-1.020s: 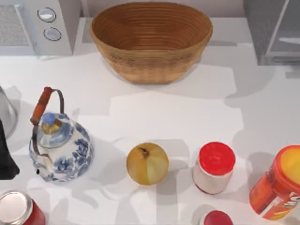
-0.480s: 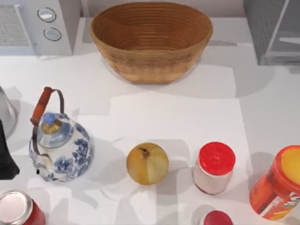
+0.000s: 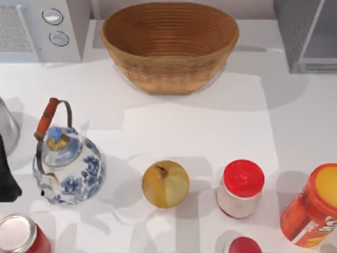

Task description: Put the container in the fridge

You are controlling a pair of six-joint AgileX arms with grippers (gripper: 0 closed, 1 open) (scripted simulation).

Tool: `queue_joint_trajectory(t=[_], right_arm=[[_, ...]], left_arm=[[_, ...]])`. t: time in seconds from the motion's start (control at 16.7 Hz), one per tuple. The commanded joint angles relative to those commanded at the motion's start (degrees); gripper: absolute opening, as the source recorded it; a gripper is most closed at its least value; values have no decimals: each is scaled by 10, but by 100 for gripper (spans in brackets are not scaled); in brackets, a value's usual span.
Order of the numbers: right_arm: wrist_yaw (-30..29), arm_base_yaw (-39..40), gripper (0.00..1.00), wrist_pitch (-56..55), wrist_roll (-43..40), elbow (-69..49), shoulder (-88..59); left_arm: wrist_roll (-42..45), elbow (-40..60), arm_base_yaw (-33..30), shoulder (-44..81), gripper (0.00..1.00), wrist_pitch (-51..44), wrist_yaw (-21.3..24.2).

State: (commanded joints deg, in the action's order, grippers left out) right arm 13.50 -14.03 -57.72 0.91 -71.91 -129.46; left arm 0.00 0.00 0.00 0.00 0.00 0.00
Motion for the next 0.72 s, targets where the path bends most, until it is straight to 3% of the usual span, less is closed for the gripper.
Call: queue_joint_trajectory(t=[0.3, 0.6, 0.72], right_arm=[[-16, 10, 1, 64, -2, -122, -61], [-19, 11, 1, 73, -2, -133, -67], [-19, 11, 16, 73, -2, -133, -67]], left_arm=[[0, 0, 0, 0, 100, 0, 0], [0, 0, 0, 0, 100, 0, 0], [0, 0, 0, 0, 100, 0, 0]])
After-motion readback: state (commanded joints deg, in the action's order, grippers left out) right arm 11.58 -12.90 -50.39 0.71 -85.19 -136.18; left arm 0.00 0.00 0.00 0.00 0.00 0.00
